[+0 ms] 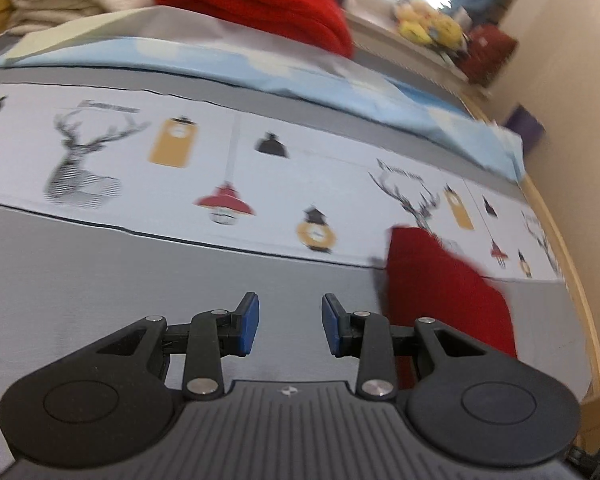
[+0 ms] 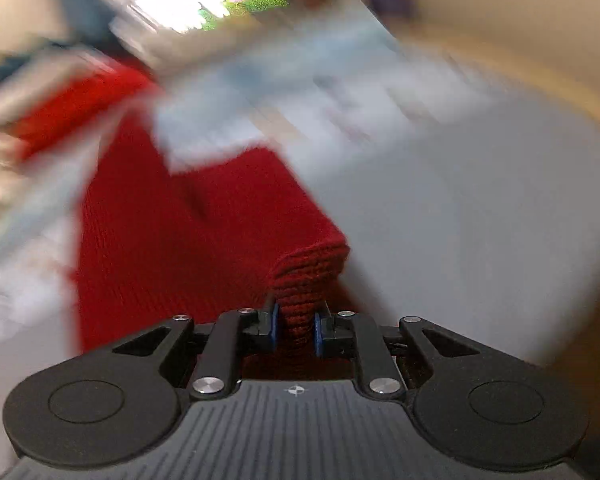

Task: Fold small clothes

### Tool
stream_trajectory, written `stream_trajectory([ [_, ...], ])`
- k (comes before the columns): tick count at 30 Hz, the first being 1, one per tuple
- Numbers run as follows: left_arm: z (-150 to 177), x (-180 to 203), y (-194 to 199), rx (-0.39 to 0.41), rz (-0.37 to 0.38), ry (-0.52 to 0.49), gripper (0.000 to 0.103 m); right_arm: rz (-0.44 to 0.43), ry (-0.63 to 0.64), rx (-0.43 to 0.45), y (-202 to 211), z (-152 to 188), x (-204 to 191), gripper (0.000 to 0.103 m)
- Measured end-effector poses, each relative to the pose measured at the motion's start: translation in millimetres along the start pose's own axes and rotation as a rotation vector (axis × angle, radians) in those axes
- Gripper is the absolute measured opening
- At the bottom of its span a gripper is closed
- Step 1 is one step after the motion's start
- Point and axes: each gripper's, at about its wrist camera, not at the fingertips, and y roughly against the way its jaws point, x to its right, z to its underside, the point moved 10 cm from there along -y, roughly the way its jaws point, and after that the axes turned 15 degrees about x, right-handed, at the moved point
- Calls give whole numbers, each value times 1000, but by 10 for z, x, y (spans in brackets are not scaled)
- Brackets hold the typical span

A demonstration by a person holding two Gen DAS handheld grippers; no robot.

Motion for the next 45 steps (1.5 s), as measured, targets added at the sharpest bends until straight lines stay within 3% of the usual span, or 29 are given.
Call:
stream_trajectory([
  [2, 85, 175, -95, -16, 16, -20, 38, 10, -109, -15, -20, 11, 244, 28],
  [9, 378, 706, -290, -62, 71, -114, 38, -145, 16, 100, 240, -506, 84, 45],
  [13, 537, 937, -347, -88, 102, -163, 38, -240, 99, 153, 175, -909, -129, 48],
  [15, 626, 1044, -387, -109, 127, -166, 38, -290, 120, 127, 11, -1090, -258, 58],
  [17, 719, 1158, -423, -132, 160, -161, 38, -314, 133, 81, -168, -1121, -349, 62],
  [21, 922, 1440, -475, -183, 251, -154, 42, -334, 37, -93, -624, -881, -462, 63],
  [23, 1018, 1605, -488, -203, 299, -166, 43, -359, -10, -106, -665, -854, -562, 62],
  [25, 1107, 1743, -511, -216, 331, -192, 47, -376, 11, -82, -712, -900, -666, 60],
  [26, 1174, 1807, -538, -232, 348, -210, 51, -375, 26, -76, -737, -914, -697, 45],
  [28, 1348, 1897, -604, -287, 369, -254, 55, -379, 22, -41, -747, -990, -724, 27],
  [30, 1551, 1925, -700, -321, 327, -391, 62, -431, 11, 103, -559, -1247, -749, 6],
  [32, 1727, 1903, -772, -361, 288, -492, 65, -476, 51, 266, -325, -1510, -780, 0],
  [33, 1790, 1868, -788, -376, 275, -519, 67, -420, 80, 283, -373, -1543, -712, 0],
  [36, 1836, 1859, -817, -394, 286, -531, 71, -249, 80, 52, -808, -1245, -376, 0],
  [37, 1828, 1844, -824, -401, 291, -521, 71, -228, 11, 43, -835, -1280, -253, 0],
  [40, 1647, 1764, -856, -403, 303, -379, 72, -223, -62, 120, -752, -1516, -44, 6],
  [41, 1538, 1735, -874, -382, 306, -314, 76, -197, -83, 122, -754, -1541, 64, 21],
  [42, 1432, 1694, -911, -360, 303, -246, 79, -173, -110, 111, -768, -1517, 152, 44],
  [43, 1338, 1639, -960, -336, 287, -182, 82, -149, -153, 74, -817, -1460, 261, 54],
  [45, 1213, 1474, -1101, -311, 225, -62, 83, -157, -208, -46, -938, -1248, 359, 57],
])
